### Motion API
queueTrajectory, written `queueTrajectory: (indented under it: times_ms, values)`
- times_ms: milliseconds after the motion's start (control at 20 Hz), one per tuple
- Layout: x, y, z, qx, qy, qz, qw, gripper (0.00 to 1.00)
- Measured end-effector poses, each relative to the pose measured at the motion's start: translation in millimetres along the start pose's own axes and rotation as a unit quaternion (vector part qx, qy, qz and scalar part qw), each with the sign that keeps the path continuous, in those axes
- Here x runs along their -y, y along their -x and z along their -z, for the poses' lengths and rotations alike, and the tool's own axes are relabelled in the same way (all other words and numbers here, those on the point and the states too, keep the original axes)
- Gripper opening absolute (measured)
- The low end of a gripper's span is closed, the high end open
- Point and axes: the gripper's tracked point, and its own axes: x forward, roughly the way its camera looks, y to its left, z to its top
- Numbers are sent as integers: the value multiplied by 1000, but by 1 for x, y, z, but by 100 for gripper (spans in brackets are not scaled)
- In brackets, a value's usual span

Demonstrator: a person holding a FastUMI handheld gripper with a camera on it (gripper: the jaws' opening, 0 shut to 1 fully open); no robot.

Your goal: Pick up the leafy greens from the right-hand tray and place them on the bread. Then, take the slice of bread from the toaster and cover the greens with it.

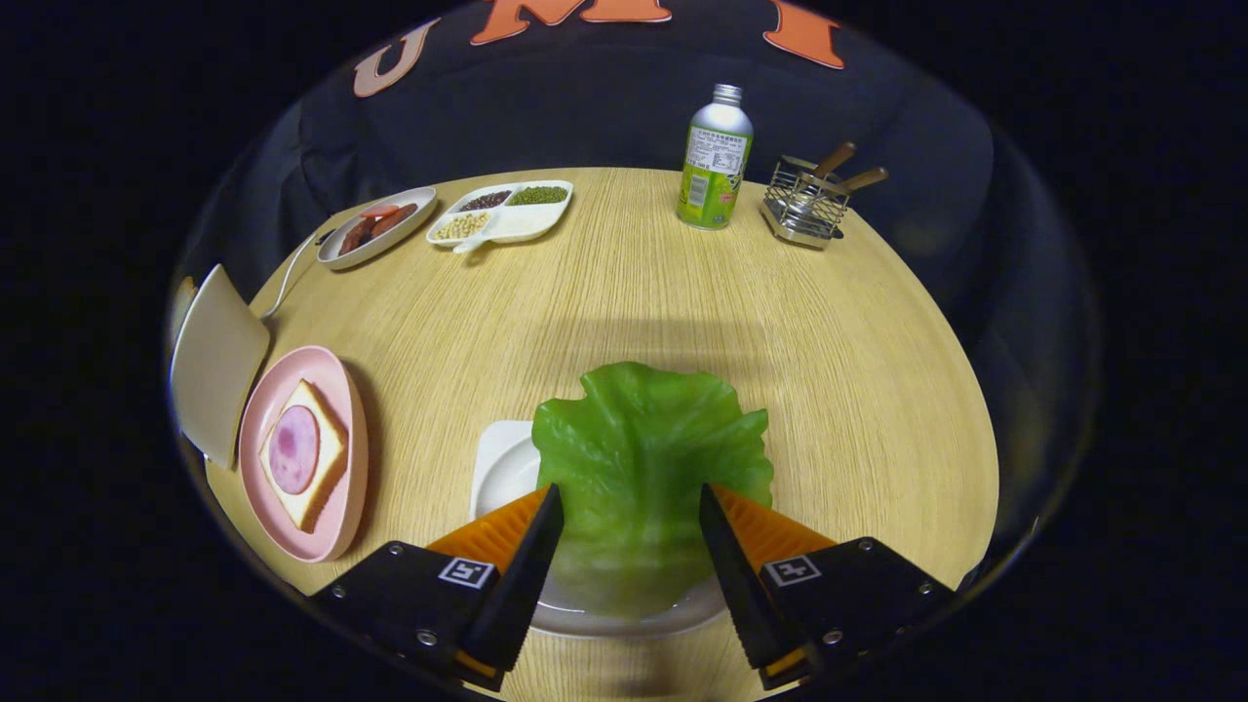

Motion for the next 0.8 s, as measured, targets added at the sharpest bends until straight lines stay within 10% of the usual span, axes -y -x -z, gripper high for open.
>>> queueTrajectory:
  times_ms: [100, 250, 350, 800]
  values:
    - [1, 0, -2, -1, -6, -4, 1000, 77]
    - [7, -4, -6, 8, -29, 4, 1000, 24]
    - [9, -3, -5, 11, -44, -3, 999, 7]
    - [-33, 38, -32, 67, -44, -79, 994, 3]
